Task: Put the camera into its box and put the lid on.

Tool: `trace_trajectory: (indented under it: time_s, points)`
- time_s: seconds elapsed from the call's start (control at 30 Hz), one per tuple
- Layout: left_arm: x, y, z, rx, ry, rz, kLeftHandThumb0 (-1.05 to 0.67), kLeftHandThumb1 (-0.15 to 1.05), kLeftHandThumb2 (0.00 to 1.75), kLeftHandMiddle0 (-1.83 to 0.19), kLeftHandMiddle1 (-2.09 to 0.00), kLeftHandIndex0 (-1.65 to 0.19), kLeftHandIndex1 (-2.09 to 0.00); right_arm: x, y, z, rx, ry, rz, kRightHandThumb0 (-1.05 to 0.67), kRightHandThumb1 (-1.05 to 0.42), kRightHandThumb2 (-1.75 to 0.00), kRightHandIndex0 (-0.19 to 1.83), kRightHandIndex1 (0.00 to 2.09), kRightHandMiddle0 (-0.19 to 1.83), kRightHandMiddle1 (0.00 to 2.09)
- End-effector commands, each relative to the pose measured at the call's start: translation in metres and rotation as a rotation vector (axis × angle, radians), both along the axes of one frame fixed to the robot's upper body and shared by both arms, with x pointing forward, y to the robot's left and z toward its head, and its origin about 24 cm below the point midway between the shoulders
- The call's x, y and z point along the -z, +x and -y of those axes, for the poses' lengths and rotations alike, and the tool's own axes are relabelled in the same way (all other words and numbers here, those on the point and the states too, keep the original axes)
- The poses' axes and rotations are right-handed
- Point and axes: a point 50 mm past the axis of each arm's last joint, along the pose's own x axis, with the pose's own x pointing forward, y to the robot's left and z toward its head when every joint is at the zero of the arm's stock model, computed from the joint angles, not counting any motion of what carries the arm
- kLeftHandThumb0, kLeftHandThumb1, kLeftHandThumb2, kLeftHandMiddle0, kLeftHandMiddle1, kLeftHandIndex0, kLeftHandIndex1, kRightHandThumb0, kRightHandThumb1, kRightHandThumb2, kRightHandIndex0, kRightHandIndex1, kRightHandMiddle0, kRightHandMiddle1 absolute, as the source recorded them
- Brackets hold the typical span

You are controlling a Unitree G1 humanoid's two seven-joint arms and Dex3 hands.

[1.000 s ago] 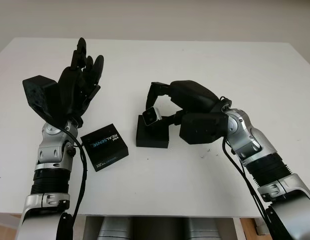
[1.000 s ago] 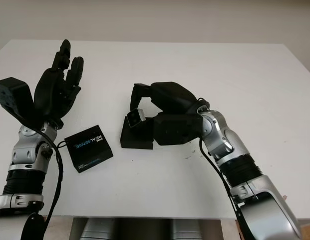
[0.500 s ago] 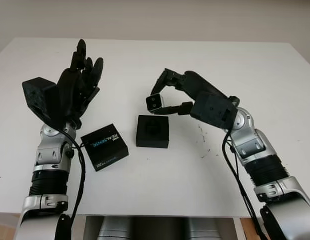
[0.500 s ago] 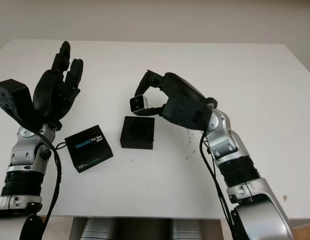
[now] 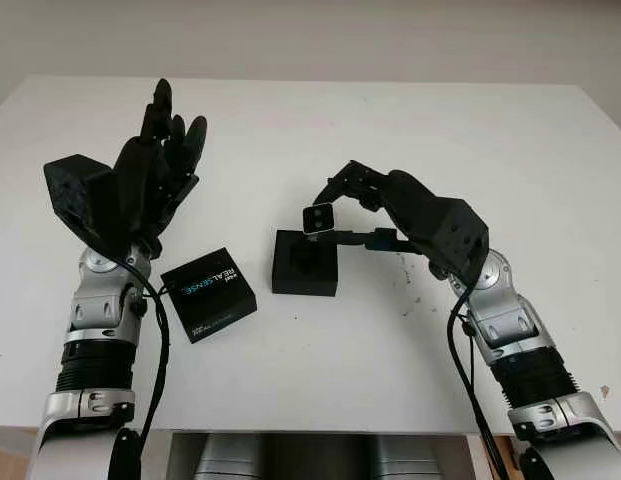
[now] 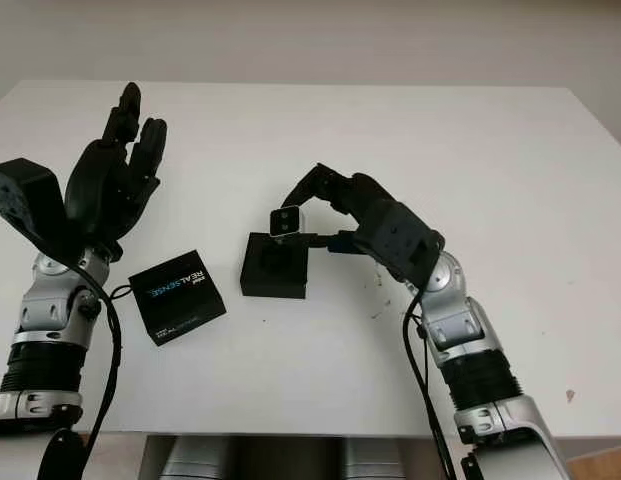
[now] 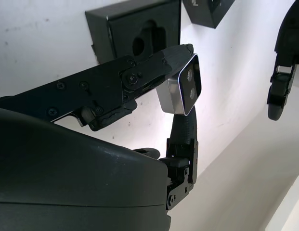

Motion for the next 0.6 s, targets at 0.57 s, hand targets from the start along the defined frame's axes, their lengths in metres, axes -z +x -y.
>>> trace_trajectory:
  time_s: [0.57]
  points:
    - [-0.003,0.001,-0.002,-0.001,0.013,0.012,-0.62,1.05,0.43,0.19,-0.04,0.19,-0.02,0.011,-0.003,-0.017,0.023,0.127,-0.089,-0.47,-1.0,-0.06,0.3,0.04,0.32,1.72]
